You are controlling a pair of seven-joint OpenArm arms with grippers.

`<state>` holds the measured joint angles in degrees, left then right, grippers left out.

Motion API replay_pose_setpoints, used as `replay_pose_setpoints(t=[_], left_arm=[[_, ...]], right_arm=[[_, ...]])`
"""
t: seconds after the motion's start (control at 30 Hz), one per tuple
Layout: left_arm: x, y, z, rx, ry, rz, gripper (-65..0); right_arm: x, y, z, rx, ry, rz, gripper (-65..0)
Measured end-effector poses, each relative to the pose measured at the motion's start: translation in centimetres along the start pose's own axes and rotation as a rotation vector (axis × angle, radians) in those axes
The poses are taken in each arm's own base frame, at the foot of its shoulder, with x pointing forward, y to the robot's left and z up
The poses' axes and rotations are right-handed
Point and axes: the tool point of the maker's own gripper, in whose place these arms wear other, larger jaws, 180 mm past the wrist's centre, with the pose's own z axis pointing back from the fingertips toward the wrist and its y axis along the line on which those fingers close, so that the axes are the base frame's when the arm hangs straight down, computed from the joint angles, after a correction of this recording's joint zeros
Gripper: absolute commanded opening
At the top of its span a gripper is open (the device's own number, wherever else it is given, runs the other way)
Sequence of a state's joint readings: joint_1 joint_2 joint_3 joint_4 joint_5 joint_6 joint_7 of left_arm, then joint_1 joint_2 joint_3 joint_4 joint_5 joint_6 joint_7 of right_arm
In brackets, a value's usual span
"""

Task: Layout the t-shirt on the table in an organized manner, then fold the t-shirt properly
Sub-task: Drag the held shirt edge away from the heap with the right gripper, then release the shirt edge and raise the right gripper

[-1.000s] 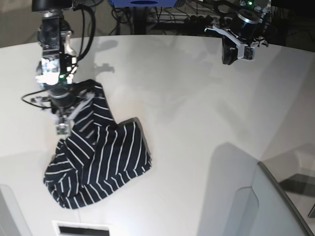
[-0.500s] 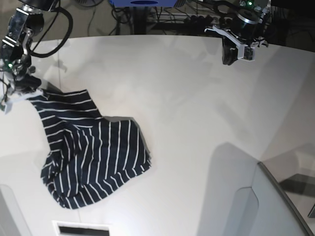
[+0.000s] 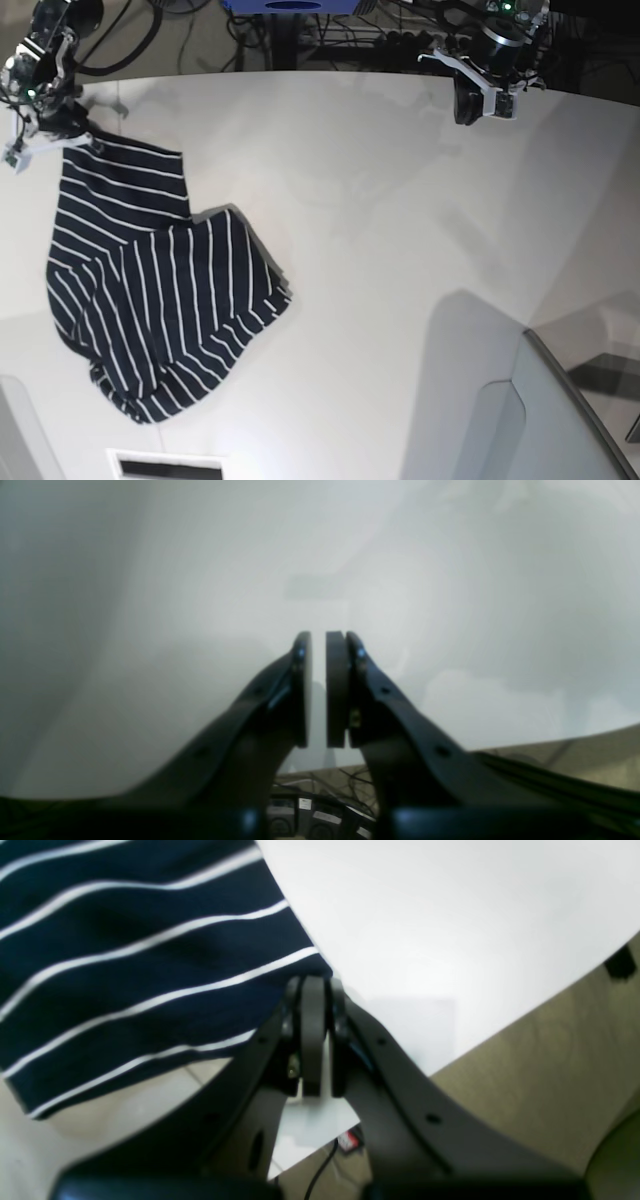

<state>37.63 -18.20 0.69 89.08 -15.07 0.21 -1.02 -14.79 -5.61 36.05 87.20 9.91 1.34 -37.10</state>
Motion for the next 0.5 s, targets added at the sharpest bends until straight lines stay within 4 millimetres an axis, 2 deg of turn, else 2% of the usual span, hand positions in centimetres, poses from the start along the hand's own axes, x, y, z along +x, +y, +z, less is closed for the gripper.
replay_pose_setpoints(t=[0.07, 0.1, 0.23, 0.4, 0.5], left_arm=[[0.0, 0.0, 0.0, -0.004, -0.001, -0.001, -59.1], [0.0, 0.0, 0.0, -0.003, 0.000, -0.001, -58.9], [0.0, 0.0, 0.0, -0.003, -0.001, -0.001, -58.6], [0.2, -0.1, 0.0, -0.004, -0.004, -0.001, -58.6], [0.4, -0.1, -0.1, -0.005, -0.010, 0.000, -58.6]], right_arm=[[0.5, 0.1, 0.2, 0.001, -0.015, 0.001, -63.9], [1.0, 0.2, 0.4, 0.002, -0.029, 0.003, -61.5], [2.9, 0.3, 1.4, 0.003, -0.087, 0.014, -46.8], [5.4, 1.0, 2.6, 0.016, -0.164, 0.020, -34.1], [7.6, 3.1, 2.6, 0.069, -0.199, 0.111, -28.5]])
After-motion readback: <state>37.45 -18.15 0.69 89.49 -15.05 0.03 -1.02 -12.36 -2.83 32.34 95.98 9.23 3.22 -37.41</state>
